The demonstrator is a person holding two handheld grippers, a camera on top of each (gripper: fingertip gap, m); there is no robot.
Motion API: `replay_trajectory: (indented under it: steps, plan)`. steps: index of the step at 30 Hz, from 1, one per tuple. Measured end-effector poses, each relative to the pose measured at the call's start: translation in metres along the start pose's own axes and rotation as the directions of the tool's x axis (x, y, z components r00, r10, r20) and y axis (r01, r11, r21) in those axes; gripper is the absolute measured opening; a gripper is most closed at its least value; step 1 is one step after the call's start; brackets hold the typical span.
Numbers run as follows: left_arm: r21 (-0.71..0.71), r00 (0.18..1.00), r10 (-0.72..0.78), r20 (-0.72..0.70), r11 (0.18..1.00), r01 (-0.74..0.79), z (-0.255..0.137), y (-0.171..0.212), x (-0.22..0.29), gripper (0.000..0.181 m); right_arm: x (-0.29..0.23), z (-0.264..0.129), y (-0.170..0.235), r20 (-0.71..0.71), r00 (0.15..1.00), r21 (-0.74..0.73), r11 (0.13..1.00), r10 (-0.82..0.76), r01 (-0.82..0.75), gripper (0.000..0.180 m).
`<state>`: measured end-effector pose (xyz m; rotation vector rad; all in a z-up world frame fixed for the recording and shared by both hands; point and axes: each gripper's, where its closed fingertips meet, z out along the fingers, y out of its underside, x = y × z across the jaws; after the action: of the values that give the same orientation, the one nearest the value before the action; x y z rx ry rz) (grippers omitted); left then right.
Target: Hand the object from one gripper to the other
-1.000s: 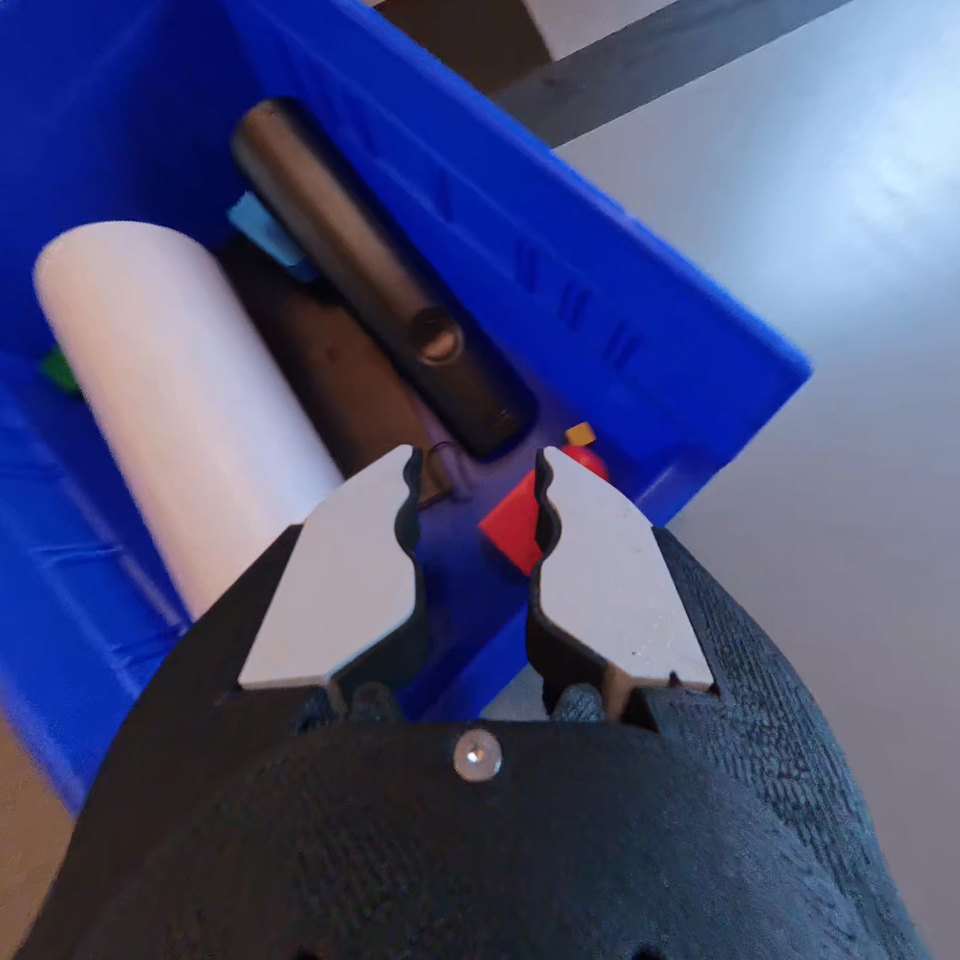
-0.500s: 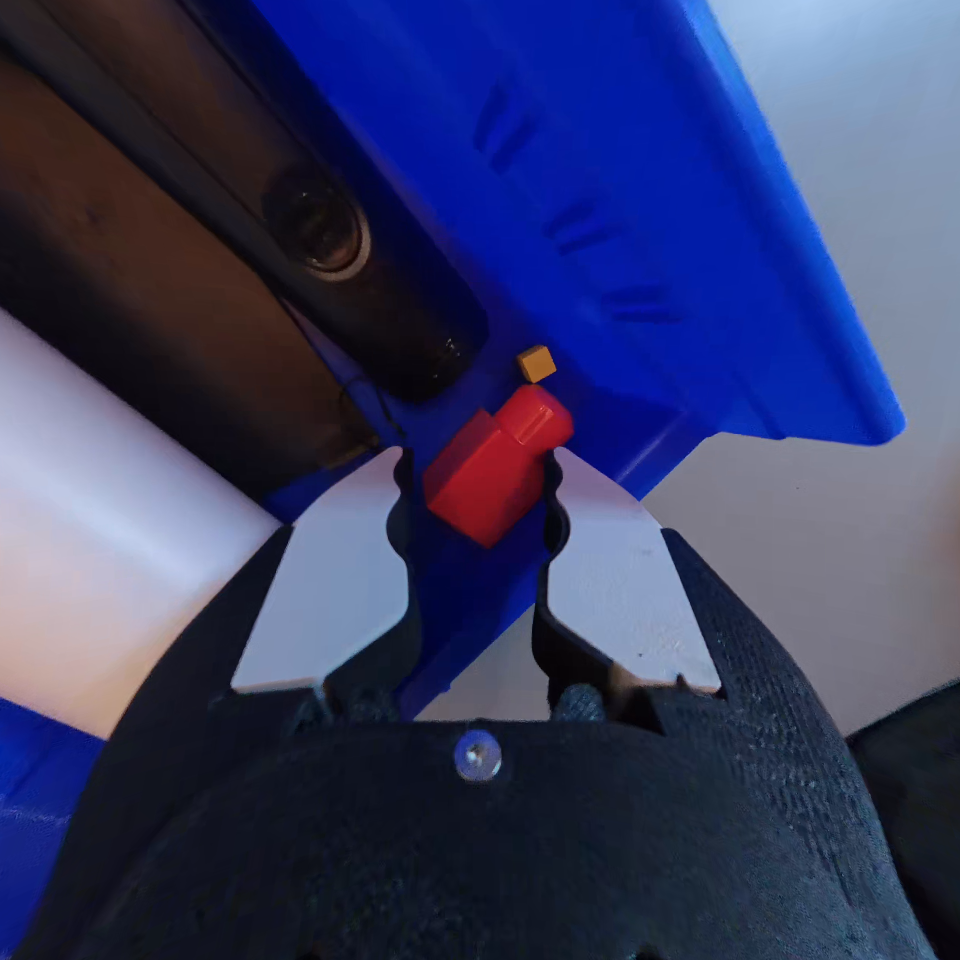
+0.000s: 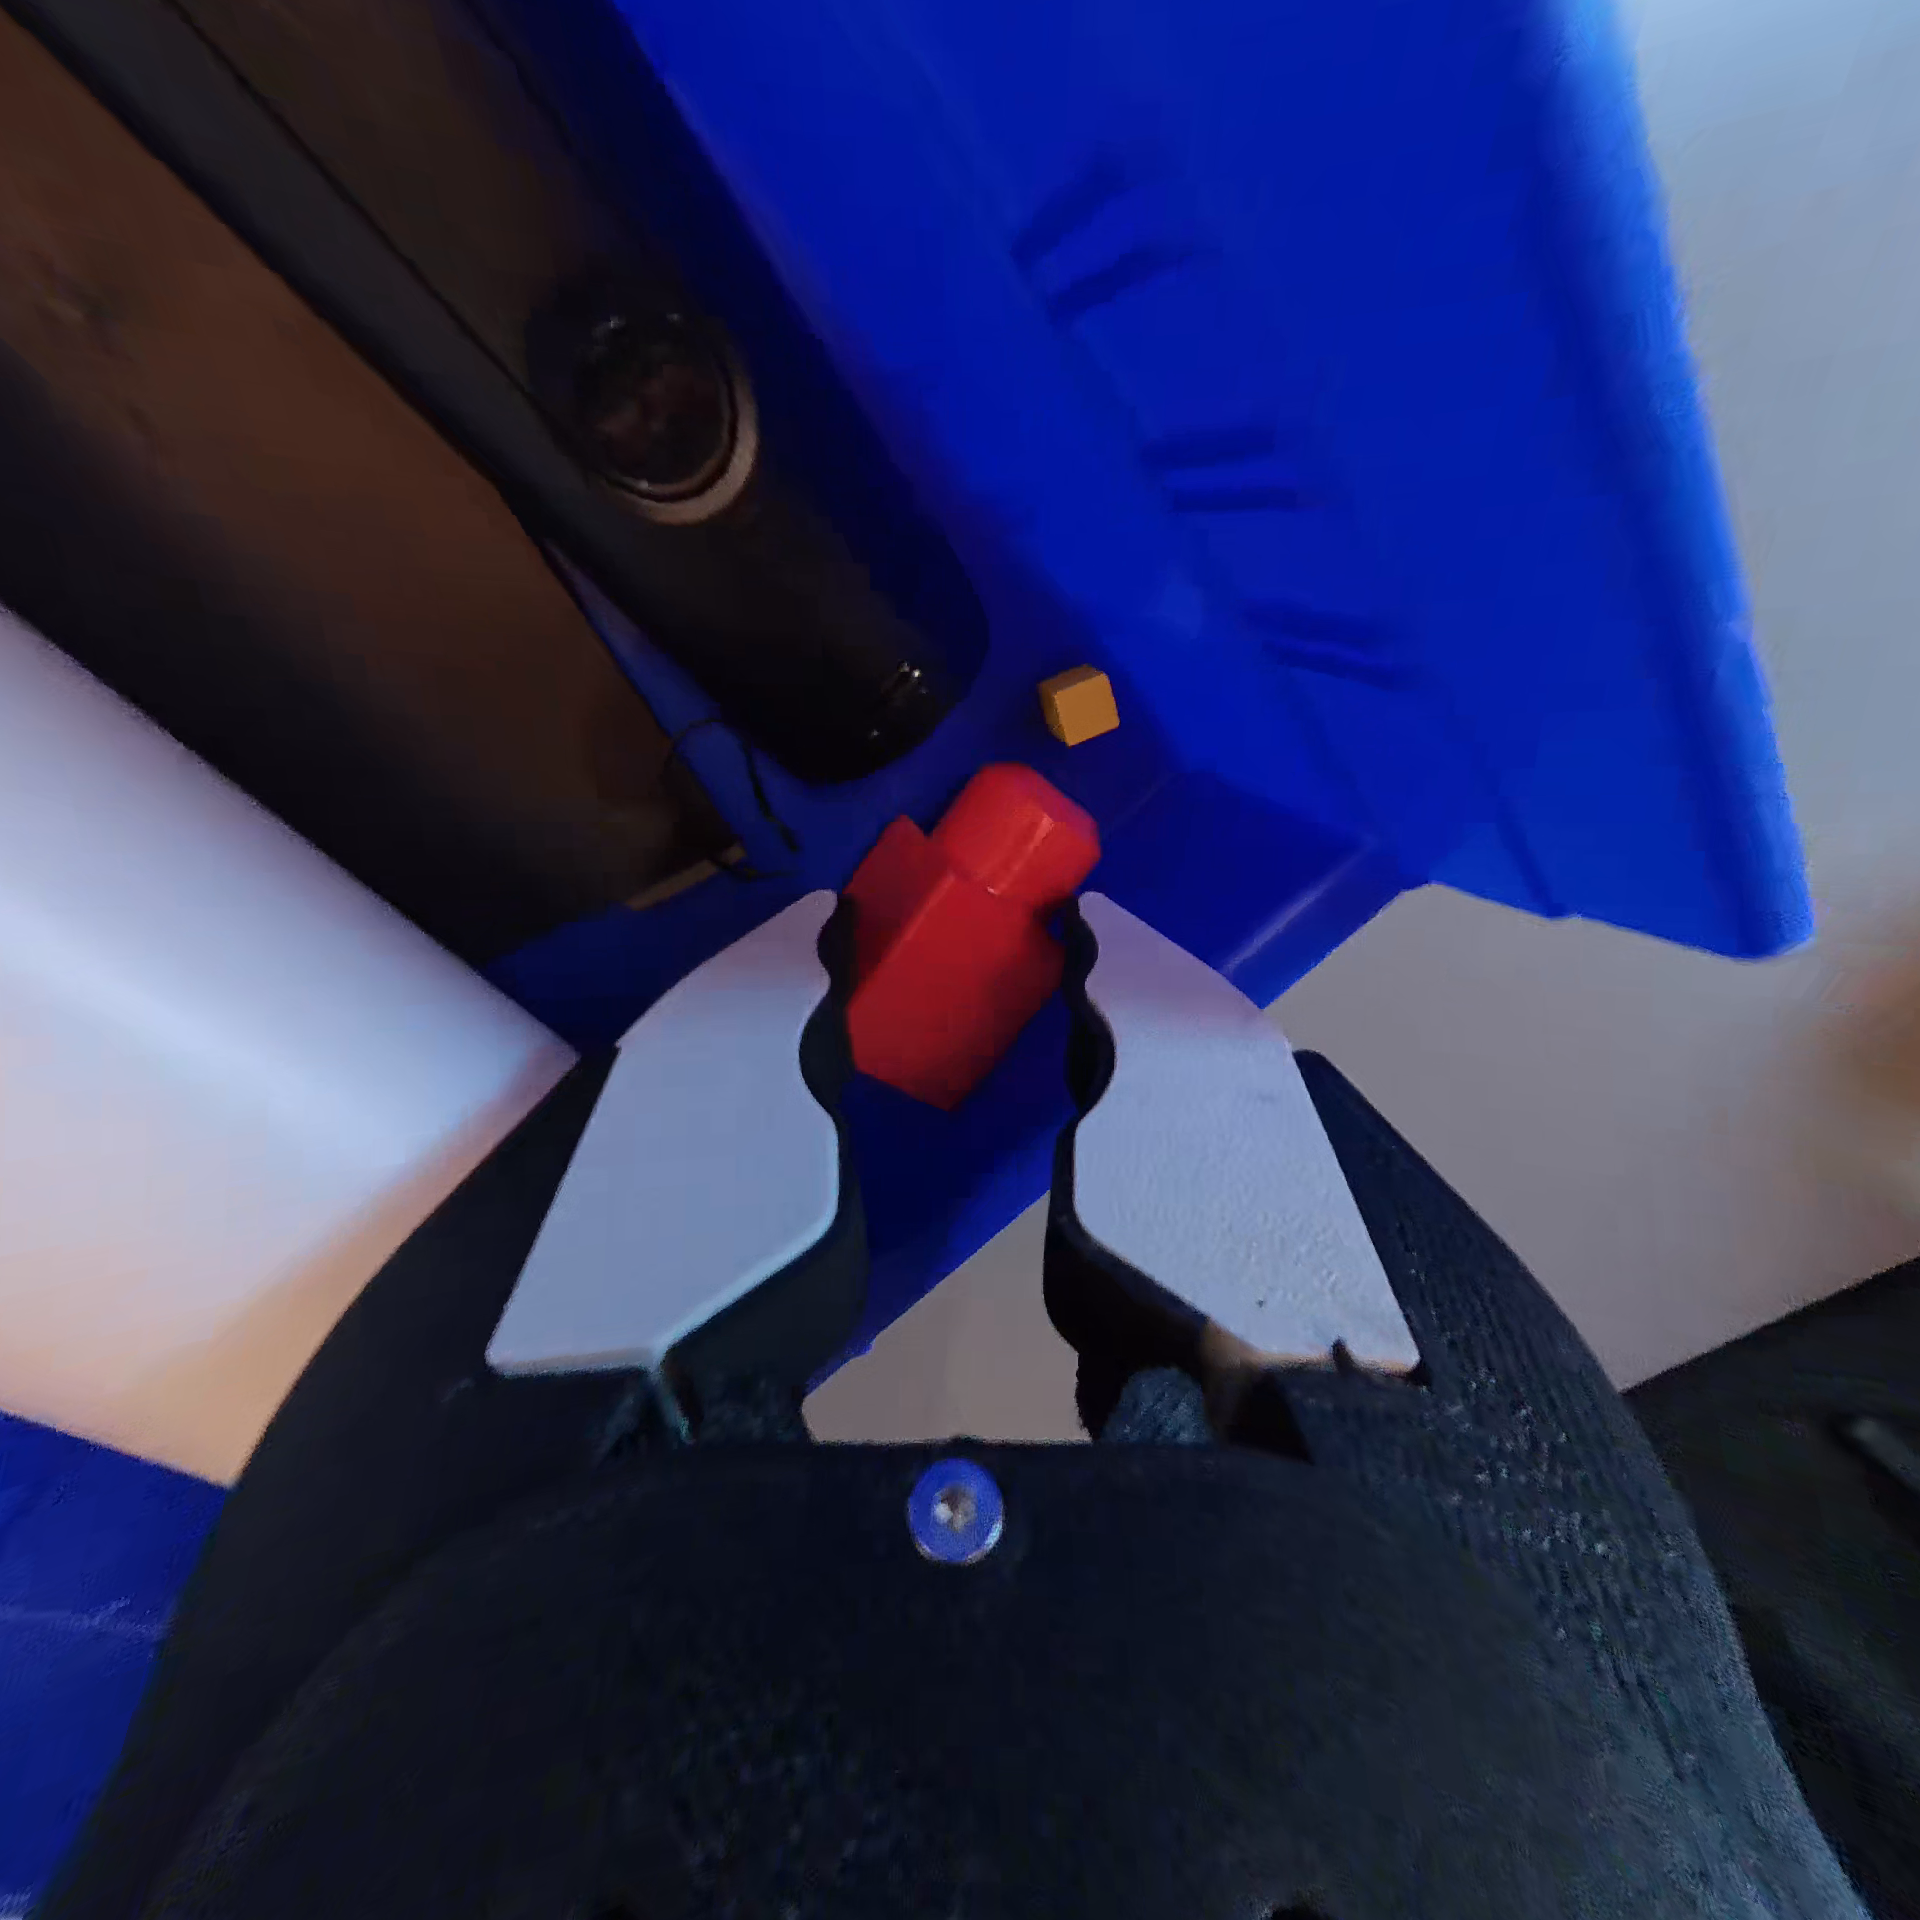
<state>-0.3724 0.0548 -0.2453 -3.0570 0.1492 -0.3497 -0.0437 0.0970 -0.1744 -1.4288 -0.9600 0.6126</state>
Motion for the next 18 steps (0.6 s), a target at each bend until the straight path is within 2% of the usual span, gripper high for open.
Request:
replay_trajectory:
  steps: [6, 10, 12, 15, 18]
  plan:
    - [0.179, 0.994, 0.102, 0.042, 0.978, -0.108, -0.039, -0.013, 0.0, 0.034, -0.006, 0.0, 0.0, 0.011, 1.0, 0.009, 1.0, -0.026, 0.026, 0.007]
    - [0.365, 0.986, 0.166, 0.03, 0.916, -0.165, -0.081, -0.024, 0.014, 0.033, -0.011, 0.0, 0.0, 0.025, 0.999, 0.018, 0.999, -0.037, 0.036, 0.007]
    - [0.485, 0.978, 0.208, -0.013, 0.857, -0.176, -0.103, -0.03, 0.034, 0.033, -0.015, -0.002, -0.004, 0.047, 0.998, 0.044, 0.998, -0.042, 0.04, 0.008]
    - [0.669, 0.939, 0.321, -0.122, 0.725, -0.161, -0.132, -0.034, 0.082, 0.033, -0.029, -0.005, -0.015, 0.123, 0.991, 0.104, 0.994, -0.046, 0.034, 0.015]
    - [0.813, 0.842, 0.479, -0.248, 0.576, -0.088, -0.148, -0.03, 0.142, 0.032, -0.042, -0.008, -0.033, 0.172, 0.983, 0.161, 0.986, -0.063, 0.034, 0.024]
